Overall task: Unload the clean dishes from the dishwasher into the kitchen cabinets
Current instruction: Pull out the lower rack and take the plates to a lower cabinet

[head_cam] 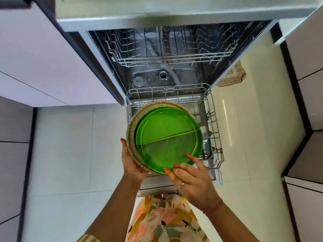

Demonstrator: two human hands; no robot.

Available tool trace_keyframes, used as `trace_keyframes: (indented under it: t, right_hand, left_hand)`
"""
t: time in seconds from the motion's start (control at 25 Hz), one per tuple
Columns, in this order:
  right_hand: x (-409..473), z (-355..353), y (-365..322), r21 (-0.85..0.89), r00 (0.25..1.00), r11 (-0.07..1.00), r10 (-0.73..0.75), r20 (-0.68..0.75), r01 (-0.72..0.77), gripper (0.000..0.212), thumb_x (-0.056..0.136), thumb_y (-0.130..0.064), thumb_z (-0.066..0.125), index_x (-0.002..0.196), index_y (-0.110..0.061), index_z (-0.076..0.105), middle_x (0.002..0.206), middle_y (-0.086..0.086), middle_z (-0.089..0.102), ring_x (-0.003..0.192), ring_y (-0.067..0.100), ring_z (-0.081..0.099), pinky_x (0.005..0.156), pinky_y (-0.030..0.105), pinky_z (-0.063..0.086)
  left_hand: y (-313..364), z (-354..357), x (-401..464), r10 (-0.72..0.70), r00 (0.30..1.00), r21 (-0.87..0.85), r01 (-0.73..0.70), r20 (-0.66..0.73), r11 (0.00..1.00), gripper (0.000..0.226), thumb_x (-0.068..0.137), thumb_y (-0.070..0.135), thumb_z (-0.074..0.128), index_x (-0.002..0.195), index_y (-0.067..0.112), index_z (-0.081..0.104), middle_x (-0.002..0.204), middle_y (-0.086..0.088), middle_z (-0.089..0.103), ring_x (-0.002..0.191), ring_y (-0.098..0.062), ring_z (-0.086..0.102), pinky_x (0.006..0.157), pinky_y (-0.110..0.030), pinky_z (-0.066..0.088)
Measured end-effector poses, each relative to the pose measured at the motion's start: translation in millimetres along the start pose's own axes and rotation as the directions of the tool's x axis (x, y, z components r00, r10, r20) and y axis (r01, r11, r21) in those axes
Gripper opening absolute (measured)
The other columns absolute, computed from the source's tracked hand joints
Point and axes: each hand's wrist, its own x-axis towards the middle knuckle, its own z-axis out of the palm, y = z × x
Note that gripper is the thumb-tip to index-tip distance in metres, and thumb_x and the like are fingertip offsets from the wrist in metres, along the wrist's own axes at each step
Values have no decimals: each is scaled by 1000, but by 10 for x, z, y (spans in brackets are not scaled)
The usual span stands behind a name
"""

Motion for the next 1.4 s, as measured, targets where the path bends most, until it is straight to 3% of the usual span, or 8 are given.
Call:
trace_keyframes:
  t: [0.28, 0.4, 0.48, 0.56, 0.64, 0.72, 1.12, 1.4]
  right_hand:
    - [154, -224, -242, 5, 990, 1000, -4, 140, 3, 22, 92, -29, 60, 111, -21, 69, 96, -3, 67, 94, 13, 59, 103, 42, 38]
    - [259, -453, -266, 198, 949, 929, 299, 102, -314, 41, 93, -49, 49, 118, -21, 63, 106, -1, 62, 102, 7, 52, 100, 34, 38]
    - [362, -606, -225, 464, 739, 625, 667, 100, -627, 38, 90, -48, 51, 122, -28, 57, 114, -5, 54, 108, 4, 49, 98, 24, 41]
    - [451, -621, -150, 665, 442, 149, 846, 297, -732, 30, 92, -44, 54, 121, -34, 53, 119, -9, 56, 113, 4, 54, 103, 29, 44]
    - [551, -582, -88, 651, 268, -225, 778, 568, -725, 37, 94, -48, 49, 123, -26, 58, 119, -4, 65, 111, 10, 60, 104, 41, 45]
    - [643, -594, -134, 578, 220, -396, 656, 722, -714, 52, 93, -58, 40, 121, -20, 63, 113, 6, 70, 106, 22, 66, 97, 47, 50]
    - [716, -712, -879, 605, 211, -383, 698, 685, -698, 36, 93, -49, 52, 93, -19, 71, 96, 8, 72, 92, 29, 67, 83, 45, 56]
    - [1058, -489, -1567, 616, 275, -360, 660, 699, -701, 41, 91, -49, 55, 108, -15, 68, 101, 9, 73, 96, 28, 68, 86, 47, 56]
  left_hand:
    - [147, -13, -553, 23, 999, -36, -22, 27, 999, 78, 87, 73, 25, 95, 15, 78, 105, -17, 71, 89, -33, 71, 66, -45, 58]
    - [196, -52, -748, 44, 998, -58, -42, 43, 997, 74, 87, 72, 29, 96, 16, 78, 106, -17, 71, 89, -33, 71, 68, -47, 58]
    - [223, -81, -863, 65, 997, -58, -63, 33, 996, 72, 88, 70, 30, 93, 18, 79, 103, -15, 73, 87, -32, 72, 68, -47, 58]
    - [239, -101, -1010, 91, 996, -50, -90, 26, 995, 71, 89, 69, 29, 90, 19, 79, 99, -14, 74, 84, -31, 72, 67, -46, 59]
    - [223, -106, -1164, 103, 994, -55, -101, 27, 993, 71, 90, 69, 29, 90, 19, 79, 99, -13, 74, 84, -31, 72, 66, -45, 59]
    - [189, -136, -1317, 117, 993, -73, -115, 16, 991, 71, 90, 68, 28, 89, 19, 79, 98, -13, 74, 83, -31, 72, 66, -45, 59]
    - [230, -636, -1982, 172, 983, -162, -161, 58, 974, 86, 80, 79, 31, 129, 13, 58, 128, -21, 60, 121, -40, 53, 106, -56, 35]
    - [786, -1045, -2414, 257, 966, -124, -254, 7, 959, 52, 93, 54, 39, 111, 16, 71, 110, -16, 70, 94, -33, 69, 78, -49, 57]
